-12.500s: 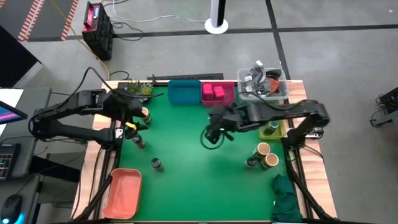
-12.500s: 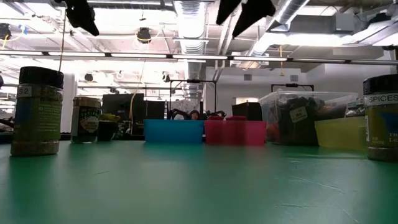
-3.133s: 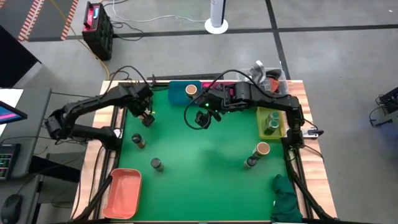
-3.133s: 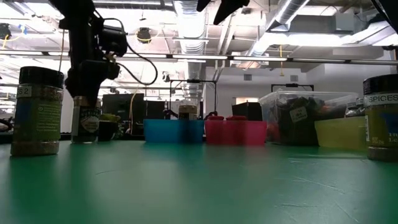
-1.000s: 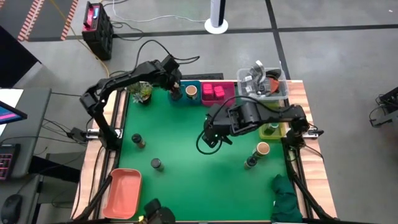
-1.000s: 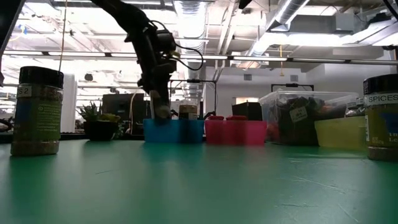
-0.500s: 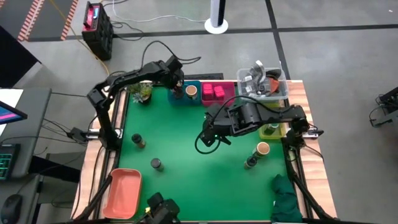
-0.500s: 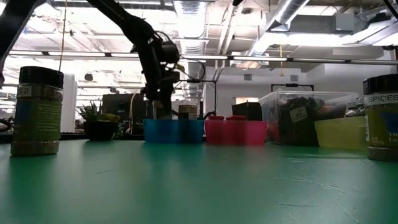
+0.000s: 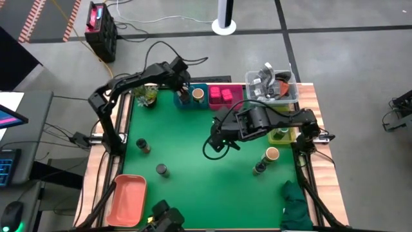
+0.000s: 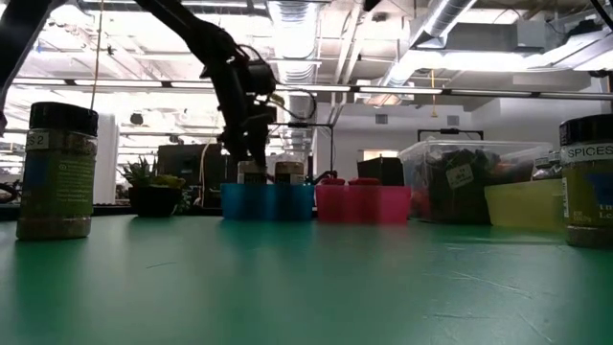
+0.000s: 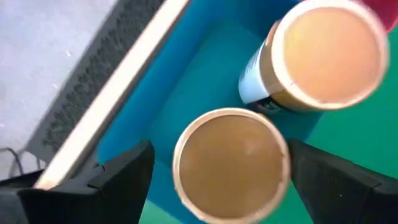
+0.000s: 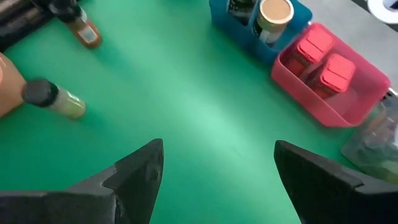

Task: Sort spices by type
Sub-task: Put the left brown spice bottle into the blue bin, then put the top left black spice bottle into the orange bin

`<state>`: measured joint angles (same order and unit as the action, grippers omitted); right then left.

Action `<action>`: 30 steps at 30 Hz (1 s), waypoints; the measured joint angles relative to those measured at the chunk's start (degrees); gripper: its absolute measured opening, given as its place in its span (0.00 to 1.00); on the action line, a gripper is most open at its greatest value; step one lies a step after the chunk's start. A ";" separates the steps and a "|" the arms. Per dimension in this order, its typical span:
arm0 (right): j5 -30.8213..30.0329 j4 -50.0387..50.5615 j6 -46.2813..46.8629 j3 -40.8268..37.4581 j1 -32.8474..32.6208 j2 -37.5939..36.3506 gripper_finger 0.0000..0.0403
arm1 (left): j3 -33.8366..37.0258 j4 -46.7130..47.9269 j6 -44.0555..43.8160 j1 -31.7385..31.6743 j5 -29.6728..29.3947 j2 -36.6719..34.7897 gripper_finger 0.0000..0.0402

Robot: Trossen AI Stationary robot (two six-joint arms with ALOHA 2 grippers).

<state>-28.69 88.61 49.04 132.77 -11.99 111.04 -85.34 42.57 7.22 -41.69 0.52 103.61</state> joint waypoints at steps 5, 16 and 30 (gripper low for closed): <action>0.07 1.35 -4.53 0.00 1.10 -0.73 0.82 | 0.00 0.58 0.32 0.02 -0.80 -4.24 0.86; 1.06 1.37 -19.72 0.02 9.57 -2.13 0.82 | 0.00 5.19 -1.76 9.65 2.12 -20.18 0.86; 8.64 -23.60 -29.41 -29.64 9.25 -13.55 0.82 | 0.00 22.07 -17.48 26.69 -2.34 -34.00 0.86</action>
<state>-20.05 65.01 19.63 103.13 -2.74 97.50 -85.34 64.64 -10.26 -15.00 -1.83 69.61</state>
